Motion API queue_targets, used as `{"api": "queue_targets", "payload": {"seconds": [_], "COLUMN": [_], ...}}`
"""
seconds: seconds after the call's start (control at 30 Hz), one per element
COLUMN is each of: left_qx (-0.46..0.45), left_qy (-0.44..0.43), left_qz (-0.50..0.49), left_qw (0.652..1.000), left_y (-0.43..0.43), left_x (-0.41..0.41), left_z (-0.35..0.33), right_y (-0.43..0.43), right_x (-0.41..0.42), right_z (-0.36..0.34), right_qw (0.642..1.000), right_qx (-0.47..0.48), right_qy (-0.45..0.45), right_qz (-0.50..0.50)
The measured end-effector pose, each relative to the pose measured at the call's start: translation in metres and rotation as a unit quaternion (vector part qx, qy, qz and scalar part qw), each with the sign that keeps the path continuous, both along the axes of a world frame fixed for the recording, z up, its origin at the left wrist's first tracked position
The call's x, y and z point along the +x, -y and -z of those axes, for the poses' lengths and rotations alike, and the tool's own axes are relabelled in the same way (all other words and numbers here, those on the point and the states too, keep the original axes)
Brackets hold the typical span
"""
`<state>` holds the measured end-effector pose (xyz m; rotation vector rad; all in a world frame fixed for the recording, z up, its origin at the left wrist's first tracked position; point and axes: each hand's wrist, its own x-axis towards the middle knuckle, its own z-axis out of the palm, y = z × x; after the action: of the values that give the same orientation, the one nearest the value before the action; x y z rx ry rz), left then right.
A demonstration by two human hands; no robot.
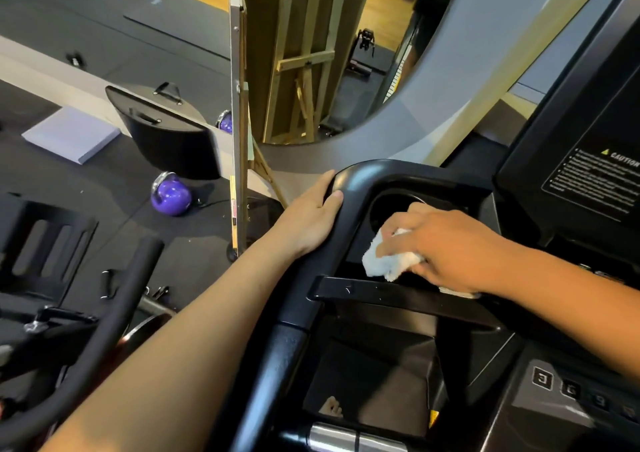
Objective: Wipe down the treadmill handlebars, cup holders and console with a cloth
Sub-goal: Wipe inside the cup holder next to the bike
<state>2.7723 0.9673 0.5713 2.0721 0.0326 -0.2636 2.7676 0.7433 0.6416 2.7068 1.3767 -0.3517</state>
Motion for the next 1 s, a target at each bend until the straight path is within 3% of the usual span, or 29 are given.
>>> {"api": "queue_targets", "payload": {"seconds": [0.2,0.33,0.47,0.63,0.77,1.0], "left_qx": [0.001,0.006,0.000,-0.007,-0.003,-0.005], "left_qy": [-0.003,-0.004,-0.010,-0.012,-0.011,-0.003], "left_qz": [-0.005,-0.004,-0.007,-0.014,-0.006,-0.007], "left_qw": [1.000,1.000,1.000,1.000,1.000,1.000], "left_y": [0.000,0.000,0.000,0.000,0.000,0.001], "left_x": [-0.001,0.000,-0.001,-0.001,-0.001,0.001], "left_z": [0.000,0.000,-0.001,-0.001,-0.002,0.001], "right_y": [-0.024,-0.010,-0.029,-0.021,-0.013,-0.022], "right_x": [-0.004,-0.013,-0.001,0.009,0.000,0.010], "right_z": [0.017,0.016,0.017,0.015,0.013,0.026], "right_qw": [0.984,0.988,0.982,0.937,0.941,0.959], "right_qx": [0.133,0.120,0.133,0.216,0.195,0.164], "right_qy": [0.049,-0.031,0.000,-0.122,-0.186,-0.054], "right_qz": [0.105,0.096,0.136,0.246,0.207,0.223]}}
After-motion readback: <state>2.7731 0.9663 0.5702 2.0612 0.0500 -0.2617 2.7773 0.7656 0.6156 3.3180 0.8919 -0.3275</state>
